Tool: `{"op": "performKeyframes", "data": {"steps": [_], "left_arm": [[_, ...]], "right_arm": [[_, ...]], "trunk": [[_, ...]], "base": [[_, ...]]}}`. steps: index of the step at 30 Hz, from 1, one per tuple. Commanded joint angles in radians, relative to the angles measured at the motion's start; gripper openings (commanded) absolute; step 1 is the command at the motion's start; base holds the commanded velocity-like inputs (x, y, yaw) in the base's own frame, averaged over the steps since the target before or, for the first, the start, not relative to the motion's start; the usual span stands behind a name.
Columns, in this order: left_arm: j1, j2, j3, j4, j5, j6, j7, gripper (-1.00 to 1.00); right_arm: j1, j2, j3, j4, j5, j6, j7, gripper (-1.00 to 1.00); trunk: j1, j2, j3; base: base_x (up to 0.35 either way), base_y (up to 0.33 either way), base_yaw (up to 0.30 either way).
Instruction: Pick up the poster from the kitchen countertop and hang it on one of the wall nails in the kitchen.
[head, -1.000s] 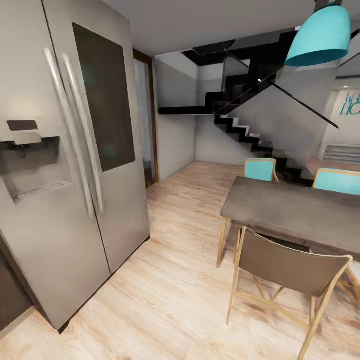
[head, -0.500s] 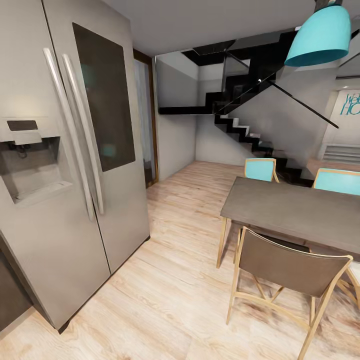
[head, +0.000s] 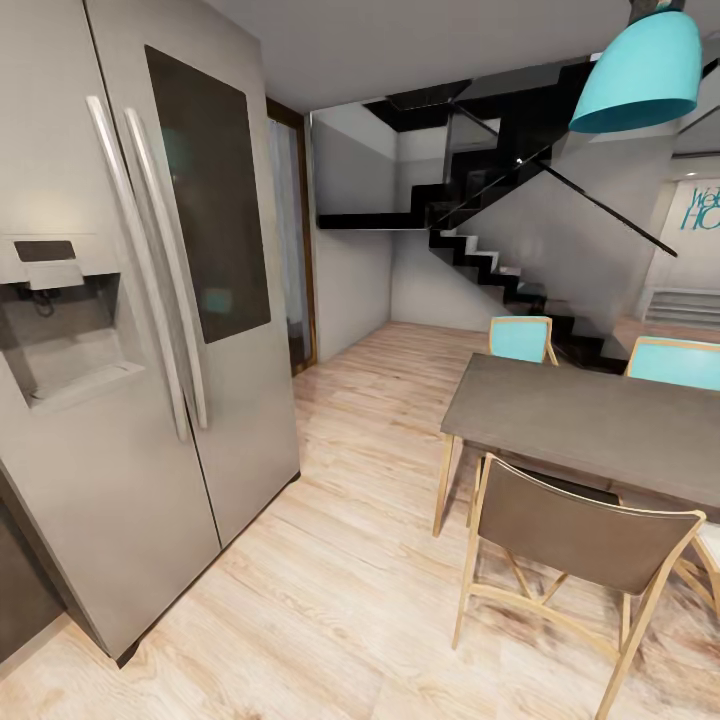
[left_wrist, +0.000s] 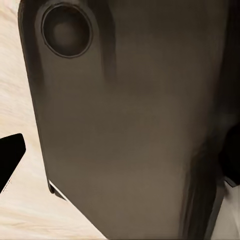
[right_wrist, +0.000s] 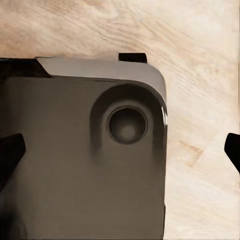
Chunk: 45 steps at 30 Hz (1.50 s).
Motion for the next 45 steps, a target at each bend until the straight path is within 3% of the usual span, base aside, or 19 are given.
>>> {"op": "performKeyframes", "data": {"steps": [1, 2, 3, 6, 17, 25, 45], "left_arm": [[0.001, 0.0, 0.001, -0.009, -0.009, 0.002, 0.0, 1.0], [0.002, 0.0, 0.001, -0.014, -0.015, 0.003, 0.0, 1.0], [0.003, 0.0, 0.001, -0.562, -0.079, 0.003, 0.0, 1.0], [0.003, 0.0, 0.004, -0.636, -0.113, 0.001, -0.002, 1.0], [0.004, 0.012, 0.012, -0.655, -0.125, -0.007, 0.0, 1.0], [0.004, 0.012, 0.011, -0.626, -0.124, -0.009, -0.002, 1.0], [0.004, 0.012, 0.011, -0.624, -0.125, -0.01, -0.002, 1.0]], "right_arm": [[-0.001, 0.0, -0.001, -0.005, -0.001, -0.009, 0.0, 1.0], [-0.003, -0.001, -0.001, -0.011, -0.001, -0.014, 0.0, 1.0], [-0.003, -0.001, -0.001, -0.468, -0.001, -0.107, 0.0, 1.0], [-0.005, -0.003, -0.001, -0.524, 0.0, -0.112, 0.0, 1.0], [0.002, -0.004, 0.004, -0.544, 0.01, -0.114, -0.003, 1.0], [0.002, 0.003, 0.007, -0.544, 0.011, -0.116, -0.005, 1.0], [0.002, 0.002, 0.01, -0.512, 0.012, -0.117, -0.004, 1.0]], "trunk": [[0.0, 0.0, -0.001], [0.0, 0.0, -0.001], [0.0, 0.0, -0.001], [0.0, 0.0, -0.001], [0.0, 0.0, -0.001], [0.0, 0.0, -0.001], [0.0, 0.0, -0.002]], "base": [[0.0, 0.0, 0.0], [0.0, 0.0, 0.0], [0.0, 0.0, 0.0], [0.0, 0.0, 0.0], [0.0, 0.0, 0.012], [-0.03, -0.042, 0.249], [-0.059, -0.265, 0.184]]}}
